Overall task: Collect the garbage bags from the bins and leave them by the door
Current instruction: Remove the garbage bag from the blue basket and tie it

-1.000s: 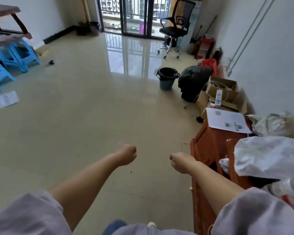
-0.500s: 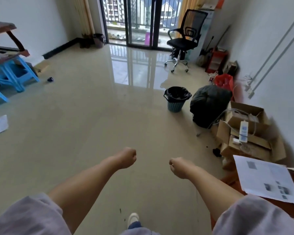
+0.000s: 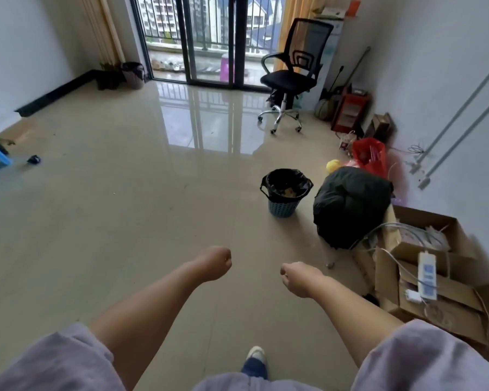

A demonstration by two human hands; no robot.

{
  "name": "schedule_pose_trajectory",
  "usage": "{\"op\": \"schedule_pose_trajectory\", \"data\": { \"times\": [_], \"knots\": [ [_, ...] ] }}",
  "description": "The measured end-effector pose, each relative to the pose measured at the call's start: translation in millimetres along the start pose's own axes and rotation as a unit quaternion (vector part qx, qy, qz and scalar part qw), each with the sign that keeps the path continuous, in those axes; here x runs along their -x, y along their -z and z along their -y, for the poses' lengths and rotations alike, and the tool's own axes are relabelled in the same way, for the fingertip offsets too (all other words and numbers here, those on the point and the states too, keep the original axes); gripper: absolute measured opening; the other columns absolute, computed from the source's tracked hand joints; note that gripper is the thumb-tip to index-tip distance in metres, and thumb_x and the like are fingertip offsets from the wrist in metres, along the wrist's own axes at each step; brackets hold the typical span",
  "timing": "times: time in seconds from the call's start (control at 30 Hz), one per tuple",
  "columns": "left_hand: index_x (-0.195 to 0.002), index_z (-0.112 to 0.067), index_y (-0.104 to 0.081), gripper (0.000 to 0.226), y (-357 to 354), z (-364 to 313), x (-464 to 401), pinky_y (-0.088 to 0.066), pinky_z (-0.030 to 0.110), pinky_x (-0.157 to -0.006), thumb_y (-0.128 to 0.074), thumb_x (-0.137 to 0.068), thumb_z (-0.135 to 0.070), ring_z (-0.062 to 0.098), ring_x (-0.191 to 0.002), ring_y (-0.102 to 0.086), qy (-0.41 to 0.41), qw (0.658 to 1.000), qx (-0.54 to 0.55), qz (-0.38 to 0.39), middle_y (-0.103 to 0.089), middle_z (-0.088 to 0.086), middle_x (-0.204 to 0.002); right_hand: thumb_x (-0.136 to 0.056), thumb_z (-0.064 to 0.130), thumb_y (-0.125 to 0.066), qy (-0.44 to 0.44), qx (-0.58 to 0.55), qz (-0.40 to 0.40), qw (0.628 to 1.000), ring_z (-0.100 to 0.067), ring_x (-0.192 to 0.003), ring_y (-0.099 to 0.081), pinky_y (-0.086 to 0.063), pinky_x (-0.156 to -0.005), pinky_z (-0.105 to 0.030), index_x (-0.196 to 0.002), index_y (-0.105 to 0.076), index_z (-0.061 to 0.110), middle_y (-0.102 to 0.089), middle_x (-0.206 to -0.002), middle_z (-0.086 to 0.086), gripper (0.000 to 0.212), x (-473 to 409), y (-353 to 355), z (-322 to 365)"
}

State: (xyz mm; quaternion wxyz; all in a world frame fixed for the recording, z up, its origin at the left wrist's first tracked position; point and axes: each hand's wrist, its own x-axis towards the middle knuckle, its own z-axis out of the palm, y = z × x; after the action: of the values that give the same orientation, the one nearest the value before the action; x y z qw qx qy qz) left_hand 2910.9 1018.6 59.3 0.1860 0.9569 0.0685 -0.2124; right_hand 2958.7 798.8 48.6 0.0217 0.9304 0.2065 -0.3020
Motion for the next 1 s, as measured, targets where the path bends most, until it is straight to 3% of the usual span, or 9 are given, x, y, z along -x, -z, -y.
{"op": "schedule_pose_trajectory", "data": {
  "times": [0.4, 0.6, 0.73, 0.83, 1.0],
  "knots": [
    [-0.118, -0.009, -0.060, 0.033, 117, 45, -241, -0.048, 0.033, -0.091, -0.039, -0.096, -0.022, 0.030, -0.109, -0.058, 0.006, 1.000, 0.007, 0.012, -0.061, 0.013, -0.122, -0.099, 0.026, -0.032, 0.002, 0.018, 0.014, 1.000, -0.033, -0.112, -0.056, -0.047, -0.086, -0.036, -0.123, -0.051, 0.013, -0.055, -0.128, -0.012, 0.033, -232, 145, -22],
    [-0.119, -0.018, -0.058, 0.034, 193, 87, -372, -0.048, 0.034, -0.089, -0.035, -0.097, -0.029, 0.028, -0.112, -0.057, -0.072, 0.991, -0.103, 0.043, -0.061, 0.005, -0.123, -0.098, 0.022, -0.034, -0.061, -0.049, 0.005, 0.997, -0.031, -0.109, -0.056, -0.042, -0.079, -0.035, -0.120, -0.051, 0.012, -0.056, -0.126, -0.011, 0.030, -361, 201, -8],
    [-0.116, -0.016, -0.058, 0.033, 254, 108, -452, -0.047, 0.033, -0.084, -0.035, -0.097, -0.029, 0.029, -0.109, -0.058, -0.118, 0.977, -0.160, 0.071, -0.061, 0.007, -0.121, -0.098, 0.022, -0.034, -0.087, -0.122, -0.006, 0.989, -0.030, -0.110, -0.056, -0.047, -0.087, -0.037, -0.122, -0.051, 0.014, -0.056, -0.127, -0.010, 0.031, -423, 241, 21],
    [-0.117, -0.014, -0.058, 0.033, 280, 102, -512, -0.047, 0.034, -0.081, -0.035, -0.097, -0.027, 0.029, -0.109, -0.059, -0.149, 0.962, -0.204, 0.102, -0.061, 0.006, -0.121, -0.098, 0.023, -0.033, -0.103, -0.181, -0.027, 0.978, -0.031, -0.109, -0.056, -0.047, -0.085, -0.037, -0.121, -0.051, 0.014, -0.058, -0.125, -0.010, 0.030, -456, 262, 27],
    [-0.118, -0.008, -0.058, 0.033, 279, 64, -600, -0.050, 0.040, -0.093, -0.036, -0.097, -0.020, 0.031, -0.112, -0.057, -0.212, 0.932, -0.249, 0.159, -0.059, 0.012, -0.123, -0.097, 0.023, -0.033, -0.169, -0.230, -0.028, 0.958, -0.033, -0.106, -0.056, -0.046, -0.081, -0.038, -0.115, -0.052, 0.014, -0.058, -0.122, -0.011, 0.028, -505, 269, -16]
  ]
}}
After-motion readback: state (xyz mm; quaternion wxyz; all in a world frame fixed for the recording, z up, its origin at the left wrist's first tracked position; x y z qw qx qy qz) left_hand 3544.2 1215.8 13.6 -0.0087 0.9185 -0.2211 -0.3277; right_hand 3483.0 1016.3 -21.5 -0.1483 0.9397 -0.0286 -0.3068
